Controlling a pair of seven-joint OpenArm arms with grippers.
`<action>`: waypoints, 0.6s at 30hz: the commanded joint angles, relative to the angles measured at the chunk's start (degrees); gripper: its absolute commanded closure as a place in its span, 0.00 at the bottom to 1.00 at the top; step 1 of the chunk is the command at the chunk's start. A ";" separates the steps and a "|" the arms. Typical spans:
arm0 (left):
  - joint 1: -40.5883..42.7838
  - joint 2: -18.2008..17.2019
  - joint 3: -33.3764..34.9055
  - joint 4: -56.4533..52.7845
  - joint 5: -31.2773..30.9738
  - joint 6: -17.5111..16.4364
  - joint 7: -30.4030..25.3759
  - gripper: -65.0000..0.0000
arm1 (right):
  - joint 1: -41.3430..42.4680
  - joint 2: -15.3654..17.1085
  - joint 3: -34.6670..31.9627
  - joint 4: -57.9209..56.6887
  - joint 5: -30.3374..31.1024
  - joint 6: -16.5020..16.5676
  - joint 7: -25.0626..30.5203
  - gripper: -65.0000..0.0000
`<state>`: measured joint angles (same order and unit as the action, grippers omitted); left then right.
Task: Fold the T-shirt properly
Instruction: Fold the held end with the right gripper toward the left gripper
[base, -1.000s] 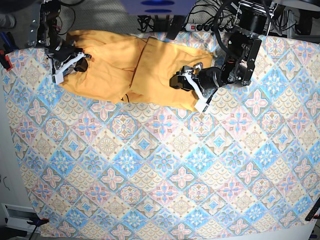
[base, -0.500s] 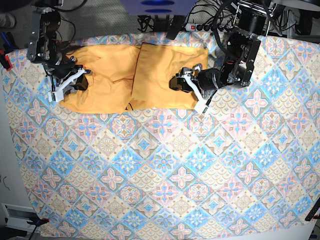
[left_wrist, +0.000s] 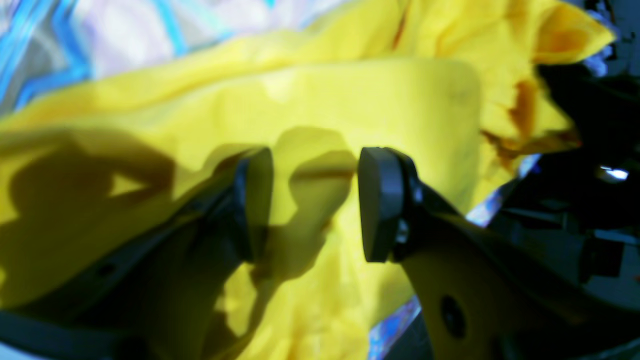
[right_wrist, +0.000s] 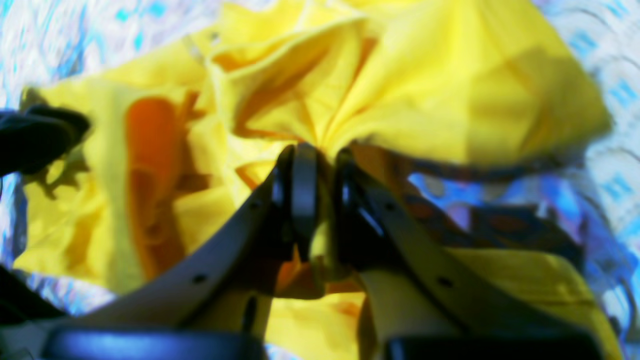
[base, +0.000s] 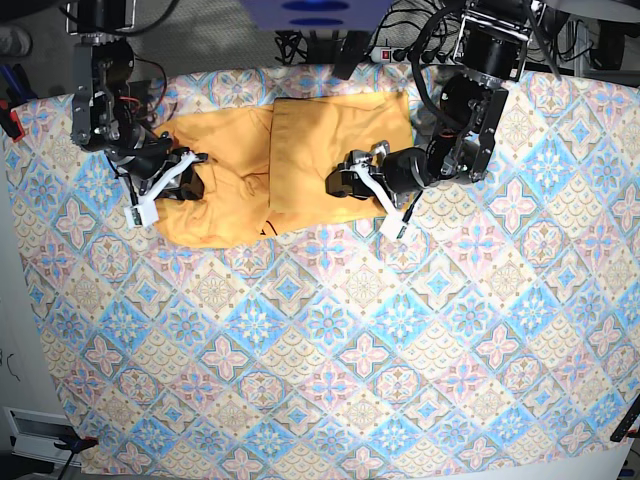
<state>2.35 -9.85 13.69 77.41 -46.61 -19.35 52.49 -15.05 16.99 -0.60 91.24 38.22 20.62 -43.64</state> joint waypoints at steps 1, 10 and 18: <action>-0.81 -0.22 -0.20 0.79 -0.91 -0.47 -0.75 0.57 | 0.85 0.37 -0.67 1.90 1.21 0.78 1.22 1.00; -0.55 -0.83 -0.20 0.88 -0.91 -0.47 -0.58 0.57 | 0.76 0.11 -4.19 6.30 1.21 0.78 1.22 1.00; -0.46 -1.45 -0.20 0.88 -0.99 -0.47 -0.84 0.57 | -0.73 -0.07 -5.16 11.66 1.21 0.87 1.22 1.00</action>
<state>2.55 -11.22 13.65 77.41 -46.76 -19.35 52.25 -16.25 16.49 -5.91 101.60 38.39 20.86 -43.64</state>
